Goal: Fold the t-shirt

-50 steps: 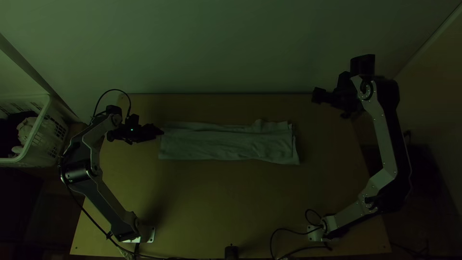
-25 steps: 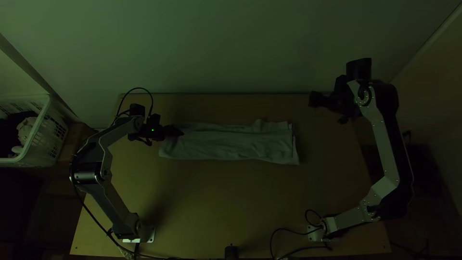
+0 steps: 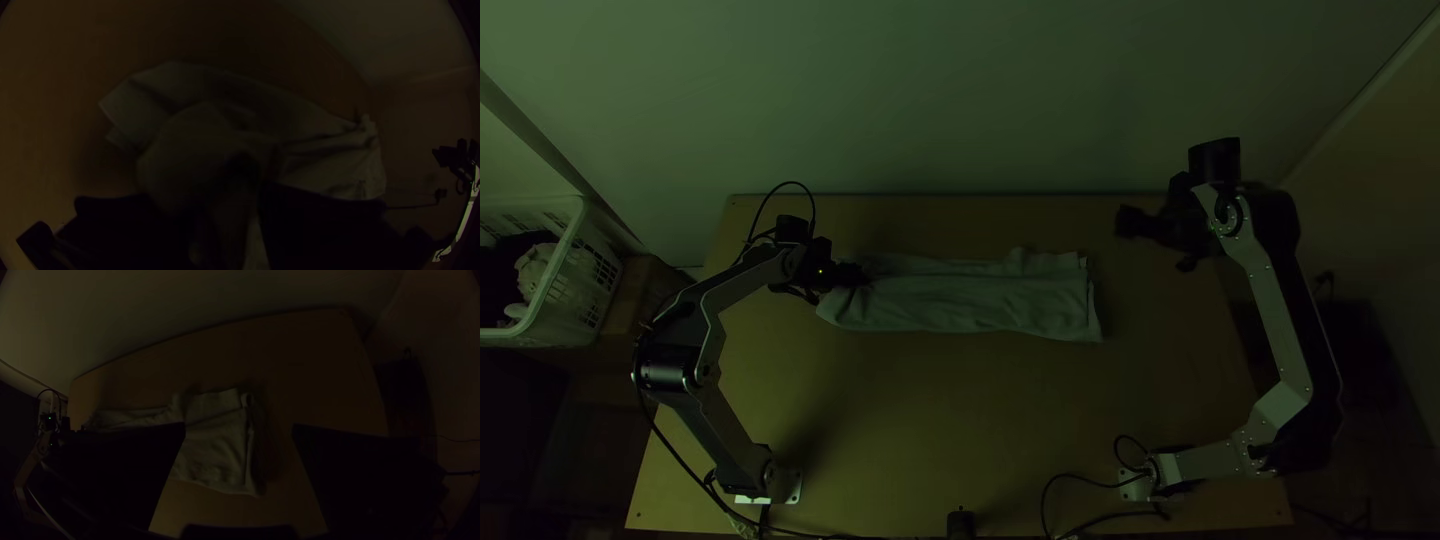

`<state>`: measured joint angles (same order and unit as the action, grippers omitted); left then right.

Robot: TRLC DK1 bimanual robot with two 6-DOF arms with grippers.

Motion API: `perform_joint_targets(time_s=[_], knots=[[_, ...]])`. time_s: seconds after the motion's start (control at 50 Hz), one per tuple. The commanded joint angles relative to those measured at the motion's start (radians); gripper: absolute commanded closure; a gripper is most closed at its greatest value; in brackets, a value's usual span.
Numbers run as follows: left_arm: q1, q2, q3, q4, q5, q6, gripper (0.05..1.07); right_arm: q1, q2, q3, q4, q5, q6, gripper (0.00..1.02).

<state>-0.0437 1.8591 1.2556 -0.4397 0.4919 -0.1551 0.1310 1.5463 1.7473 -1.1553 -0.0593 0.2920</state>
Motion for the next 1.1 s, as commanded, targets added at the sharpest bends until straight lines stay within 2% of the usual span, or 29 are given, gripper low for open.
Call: perform_joint_targets(time_s=[0.0, 0.28, 0.44, 0.74, 0.96, 1.08], knots=[[0.024, -0.034, -0.042, -0.042, -0.033, -0.017, 1.05, 0.015, -0.038, -0.062, 0.032, 0.012, 0.03, 0.04], [0.168, -0.126, 0.013, -0.171, -0.139, 0.109, 1.05, 0.036, -0.084, -0.195, 0.143, 0.015, 0.044, 0.04], [0.28, -0.155, 0.064, -0.254, -0.204, 0.2, 1.05, 0.052, -0.109, -0.269, 0.212, 0.05, 0.042, 0.04], [0.433, -0.21, 0.128, -0.335, -0.343, 0.379, 1.05, 0.05, -0.163, -0.376, 0.31, 0.075, 0.033, 0.04], [0.469, -0.267, 0.131, -0.341, -0.518, 0.503, 1.05, 0.05, -0.187, -0.417, 0.339, 0.075, 0.032, 0.04], [0.407, -0.316, 0.133, -0.346, -0.648, 0.528, 1.05, 0.053, -0.199, -0.434, 0.348, 0.075, 0.032, 0.04]])
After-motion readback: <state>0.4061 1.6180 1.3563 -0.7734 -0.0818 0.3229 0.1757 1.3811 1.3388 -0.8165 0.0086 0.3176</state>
